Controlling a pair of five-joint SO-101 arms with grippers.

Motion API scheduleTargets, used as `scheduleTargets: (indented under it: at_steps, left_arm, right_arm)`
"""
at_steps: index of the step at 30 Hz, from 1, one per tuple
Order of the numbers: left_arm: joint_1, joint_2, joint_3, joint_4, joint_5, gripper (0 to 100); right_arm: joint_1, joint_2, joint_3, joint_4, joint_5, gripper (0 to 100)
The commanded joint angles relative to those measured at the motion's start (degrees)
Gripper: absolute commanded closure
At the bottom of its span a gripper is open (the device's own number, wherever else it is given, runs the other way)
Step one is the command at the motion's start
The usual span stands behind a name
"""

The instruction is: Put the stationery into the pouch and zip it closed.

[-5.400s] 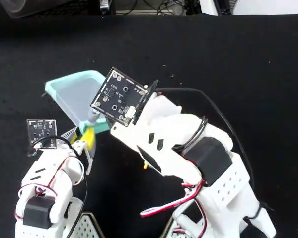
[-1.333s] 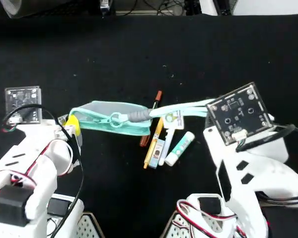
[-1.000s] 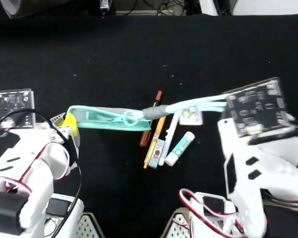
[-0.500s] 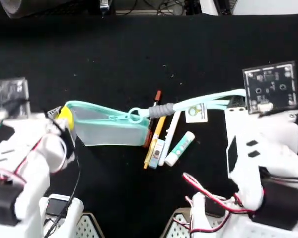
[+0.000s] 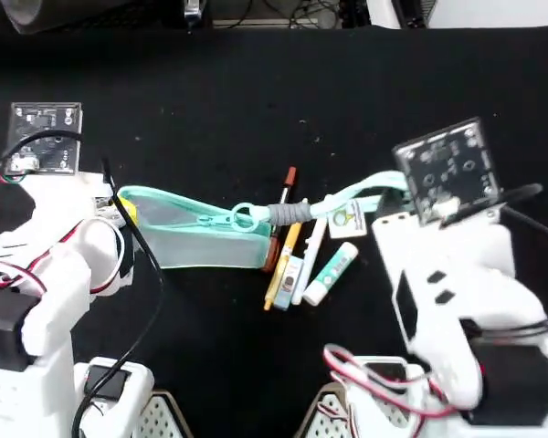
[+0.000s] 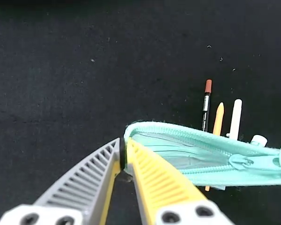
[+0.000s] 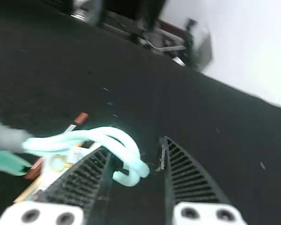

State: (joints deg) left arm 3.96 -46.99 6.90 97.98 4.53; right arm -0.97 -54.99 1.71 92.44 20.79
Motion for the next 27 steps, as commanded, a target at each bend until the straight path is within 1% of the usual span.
scheduleTargets:
  at_steps: [1,3,5,8,13,16,18,21,25,27]
  left_arm:
    - [0.13,3.52,2.33,1.49,-1.58,97]
    - [0.13,4.13,2.33,1.58,-1.93,94]
    - [0.13,4.40,2.42,1.85,-1.85,89]
    - [0.13,3.87,2.42,1.85,-1.76,83]
    - [-0.31,4.40,2.42,1.67,-1.67,83]
    - [-0.31,3.87,2.15,1.58,0.00,85]
    - [-0.04,3.78,1.19,1.41,2.90,90]
    - [0.13,3.78,-1.19,1.41,3.78,97]
    - [0.13,3.78,-2.07,1.85,3.78,97]
    - [0.13,3.78,-1.63,1.85,2.55,97]
  right_arm:
    - [-6.33,-0.04,-3.56,1.49,-0.26,86.1]
    - [-8.62,-0.04,-3.91,2.55,-0.26,86.1]
    - [-10.55,-0.04,-3.91,3.69,-0.26,86.1]
    - [-11.96,-0.04,-3.91,4.84,-0.26,86.0]
    - [-11.96,-0.04,-3.91,4.75,-0.26,86.0]
    - [-11.78,-0.04,-3.91,4.75,-0.26,86.0]
    - [-11.69,-0.04,-3.74,4.75,-0.26,86.0]
    - [-11.69,0.04,-3.56,4.75,-0.26,86.0]
    - [-11.69,0.31,-3.56,4.75,-0.26,86.0]
    - [-11.69,0.31,-3.56,4.75,-0.18,86.0]
